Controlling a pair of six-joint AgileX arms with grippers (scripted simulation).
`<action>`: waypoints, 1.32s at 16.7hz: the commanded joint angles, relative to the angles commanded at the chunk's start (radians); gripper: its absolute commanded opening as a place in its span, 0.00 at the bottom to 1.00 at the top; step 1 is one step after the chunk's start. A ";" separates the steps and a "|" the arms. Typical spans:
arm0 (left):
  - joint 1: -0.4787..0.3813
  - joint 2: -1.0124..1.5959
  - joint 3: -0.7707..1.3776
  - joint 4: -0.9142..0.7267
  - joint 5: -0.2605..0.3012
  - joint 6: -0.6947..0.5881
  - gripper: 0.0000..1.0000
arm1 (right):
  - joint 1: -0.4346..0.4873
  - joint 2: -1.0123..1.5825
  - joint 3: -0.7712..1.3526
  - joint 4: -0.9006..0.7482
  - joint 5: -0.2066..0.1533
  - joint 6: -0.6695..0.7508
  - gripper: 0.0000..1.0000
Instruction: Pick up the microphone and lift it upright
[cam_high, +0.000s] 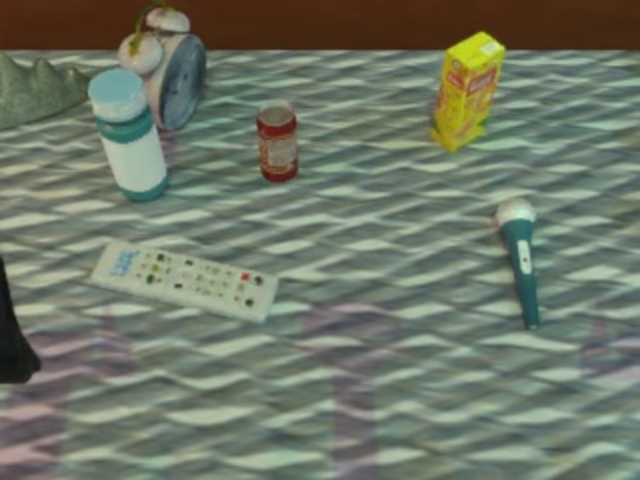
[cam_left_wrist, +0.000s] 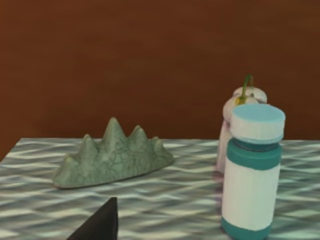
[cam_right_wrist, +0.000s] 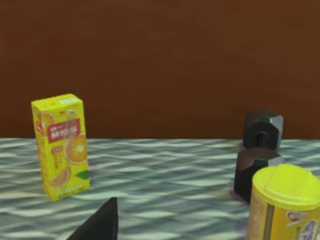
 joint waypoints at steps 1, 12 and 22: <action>0.000 0.000 0.000 0.000 0.000 0.000 1.00 | 0.000 0.000 0.000 0.000 0.000 0.000 1.00; 0.000 0.000 0.000 0.000 0.000 0.000 1.00 | 0.112 0.567 0.417 -0.278 0.013 0.124 1.00; 0.000 0.000 0.000 0.000 0.000 0.000 1.00 | 0.286 1.532 1.040 -0.723 0.033 0.309 1.00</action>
